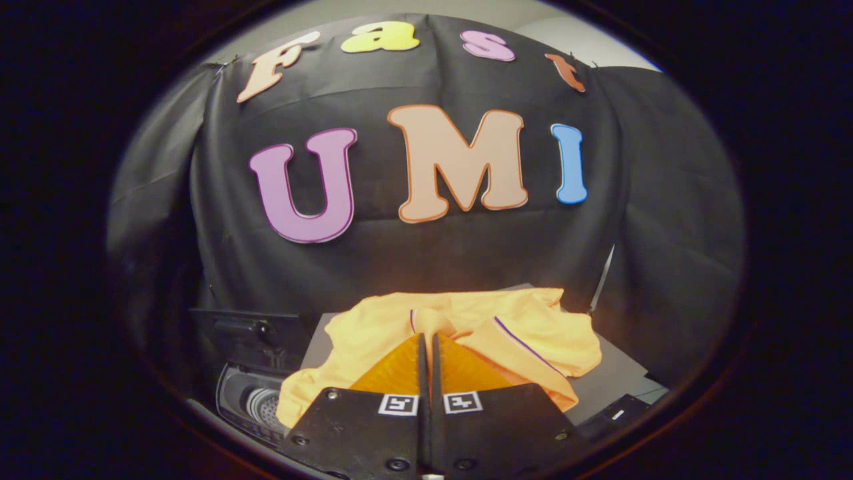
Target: Put the clothes into the washing machine and then close the washing machine lid.
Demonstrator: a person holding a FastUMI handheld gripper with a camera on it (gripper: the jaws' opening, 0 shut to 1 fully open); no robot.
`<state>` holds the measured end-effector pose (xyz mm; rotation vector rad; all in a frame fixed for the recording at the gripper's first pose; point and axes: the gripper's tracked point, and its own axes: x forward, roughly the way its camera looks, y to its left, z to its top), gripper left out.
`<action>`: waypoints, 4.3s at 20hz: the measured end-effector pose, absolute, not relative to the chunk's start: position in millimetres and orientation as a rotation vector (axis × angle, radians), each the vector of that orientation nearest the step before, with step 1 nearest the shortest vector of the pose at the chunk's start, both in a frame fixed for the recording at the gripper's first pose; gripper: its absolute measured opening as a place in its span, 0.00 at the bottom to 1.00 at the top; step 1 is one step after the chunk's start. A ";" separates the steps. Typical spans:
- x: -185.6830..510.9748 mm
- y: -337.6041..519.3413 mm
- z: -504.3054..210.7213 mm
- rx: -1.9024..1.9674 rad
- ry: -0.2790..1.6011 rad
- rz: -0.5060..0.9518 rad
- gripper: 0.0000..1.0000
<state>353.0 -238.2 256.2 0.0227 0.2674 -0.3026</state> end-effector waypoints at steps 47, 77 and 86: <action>493.9 136.8 179.9 0.034 0.279 0.193 0.02; 603.6 80.2 132.9 -0.013 0.416 -0.106 0.96; 604.2 80.6 130.8 -0.009 0.461 -0.088 0.96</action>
